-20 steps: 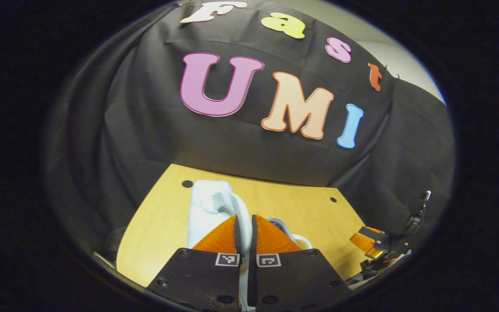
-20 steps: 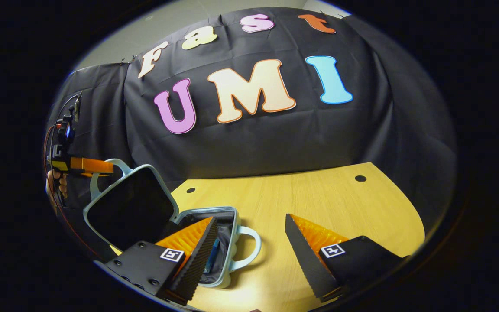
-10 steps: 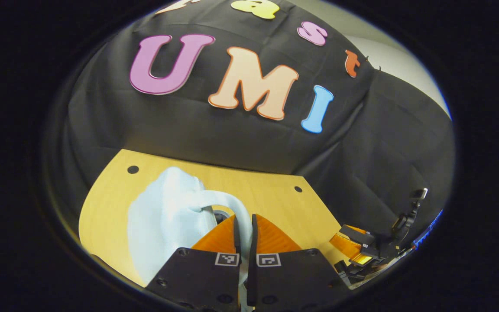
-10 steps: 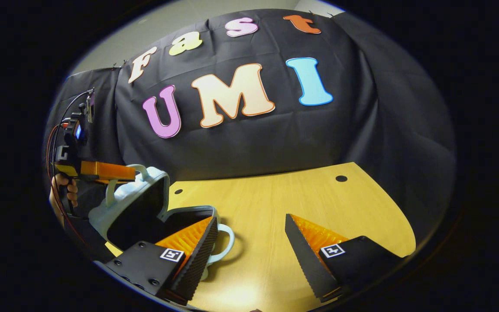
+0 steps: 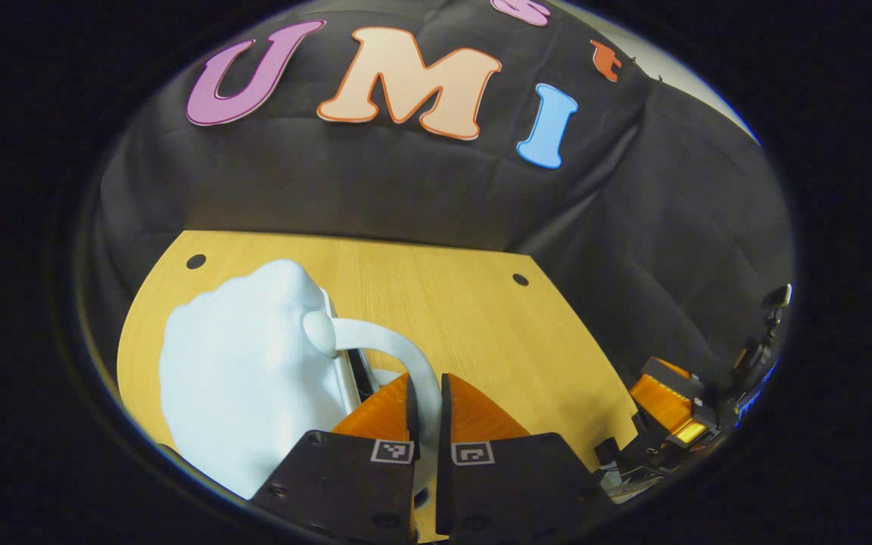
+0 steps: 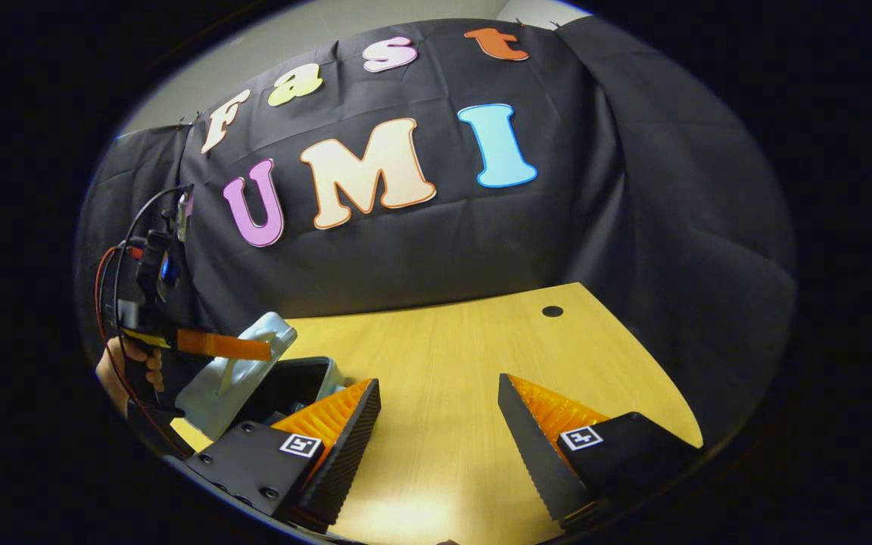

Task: First open the suitcase, pack the skin care products into it, and then close the suitcase.

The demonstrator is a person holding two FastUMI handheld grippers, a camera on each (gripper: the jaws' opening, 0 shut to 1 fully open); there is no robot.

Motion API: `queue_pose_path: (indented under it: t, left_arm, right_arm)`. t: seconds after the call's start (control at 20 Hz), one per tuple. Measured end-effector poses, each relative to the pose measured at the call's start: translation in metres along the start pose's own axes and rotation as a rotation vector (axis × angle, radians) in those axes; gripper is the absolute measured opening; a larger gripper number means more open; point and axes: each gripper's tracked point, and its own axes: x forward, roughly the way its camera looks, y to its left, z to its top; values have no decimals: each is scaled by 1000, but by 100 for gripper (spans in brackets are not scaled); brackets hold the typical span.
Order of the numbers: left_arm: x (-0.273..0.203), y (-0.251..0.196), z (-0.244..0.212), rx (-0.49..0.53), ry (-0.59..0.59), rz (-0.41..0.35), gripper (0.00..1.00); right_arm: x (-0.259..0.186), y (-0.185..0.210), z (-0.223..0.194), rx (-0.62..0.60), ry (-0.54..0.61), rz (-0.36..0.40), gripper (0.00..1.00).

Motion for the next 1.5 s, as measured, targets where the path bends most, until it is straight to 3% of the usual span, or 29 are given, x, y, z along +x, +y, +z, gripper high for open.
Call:
queue_pose_path:
  t: [0.15, 0.35, 0.55, 0.65, 0.85, 1.05, 1.5]
  left_arm:
    - [10, -12, -6, 63, -2, 31, 16]
    - [9, -39, 25, 144, -188, 61, 99]
    - [-43, -43, 81, 155, -490, 169, 98]
    - [-63, -44, 98, 182, -558, 202, 97]
    - [-87, -32, 115, 176, -600, 206, 98]
    - [-110, -12, 132, 177, -656, 244, 98]
    - [-153, 15, 155, 264, -745, 306, 97]
  right_arm:
    - [-1, -11, 8, 8, -11, -10, 98]
    - [1, -4, 30, -15, -53, -1, 98]
    - [-1, 26, 96, -40, -234, 17, 98]
    - [-10, 48, 131, -59, -336, 38, 98]
    - [-31, 96, 179, -115, -492, 91, 98]
    - [-44, 131, 196, -157, -575, 126, 97]
    - [-47, 183, 209, -102, -593, 186, 97]
